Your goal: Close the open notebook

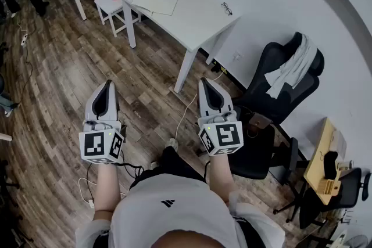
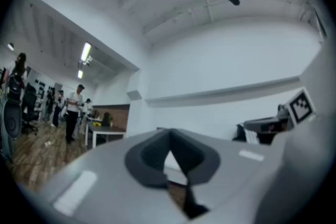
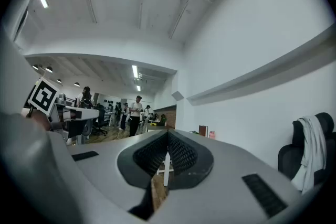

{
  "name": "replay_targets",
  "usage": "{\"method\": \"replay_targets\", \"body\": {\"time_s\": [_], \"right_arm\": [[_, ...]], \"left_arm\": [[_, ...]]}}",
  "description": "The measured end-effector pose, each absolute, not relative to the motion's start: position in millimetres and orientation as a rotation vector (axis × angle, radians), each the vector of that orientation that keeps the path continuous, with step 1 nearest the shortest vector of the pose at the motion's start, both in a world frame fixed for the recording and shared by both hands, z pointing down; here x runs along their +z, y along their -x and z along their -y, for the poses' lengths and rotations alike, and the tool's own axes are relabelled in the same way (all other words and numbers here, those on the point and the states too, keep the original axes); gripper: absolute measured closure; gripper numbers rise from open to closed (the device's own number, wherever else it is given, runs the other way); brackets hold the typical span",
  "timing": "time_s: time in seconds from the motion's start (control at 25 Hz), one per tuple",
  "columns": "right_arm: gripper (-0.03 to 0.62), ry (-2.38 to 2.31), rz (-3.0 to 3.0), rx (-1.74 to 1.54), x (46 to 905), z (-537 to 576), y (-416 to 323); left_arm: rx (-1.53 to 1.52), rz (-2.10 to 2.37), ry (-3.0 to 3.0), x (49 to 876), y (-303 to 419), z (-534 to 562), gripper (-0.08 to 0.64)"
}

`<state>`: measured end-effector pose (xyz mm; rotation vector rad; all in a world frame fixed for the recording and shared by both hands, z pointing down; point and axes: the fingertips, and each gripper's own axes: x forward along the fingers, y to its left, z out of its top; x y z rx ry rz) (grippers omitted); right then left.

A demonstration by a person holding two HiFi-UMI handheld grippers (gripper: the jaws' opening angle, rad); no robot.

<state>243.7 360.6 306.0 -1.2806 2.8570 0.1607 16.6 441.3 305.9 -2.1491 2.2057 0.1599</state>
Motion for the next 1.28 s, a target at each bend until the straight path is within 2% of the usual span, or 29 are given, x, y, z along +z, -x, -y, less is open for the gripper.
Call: {"method": "replay_targets", "body": {"time_s": [0.6, 1.28], "right_arm": [[0.594, 1.266, -2.866, 0.158, 309, -318, -238], [0.594, 1.185, -2.843, 0.148, 299, -199, -229]], "left_arm": [[0.165, -2.216, 2.144, 309, -14, -402, 0.551], [0.205, -2.214, 2.059, 294, -8, -292, 0.551]]}}
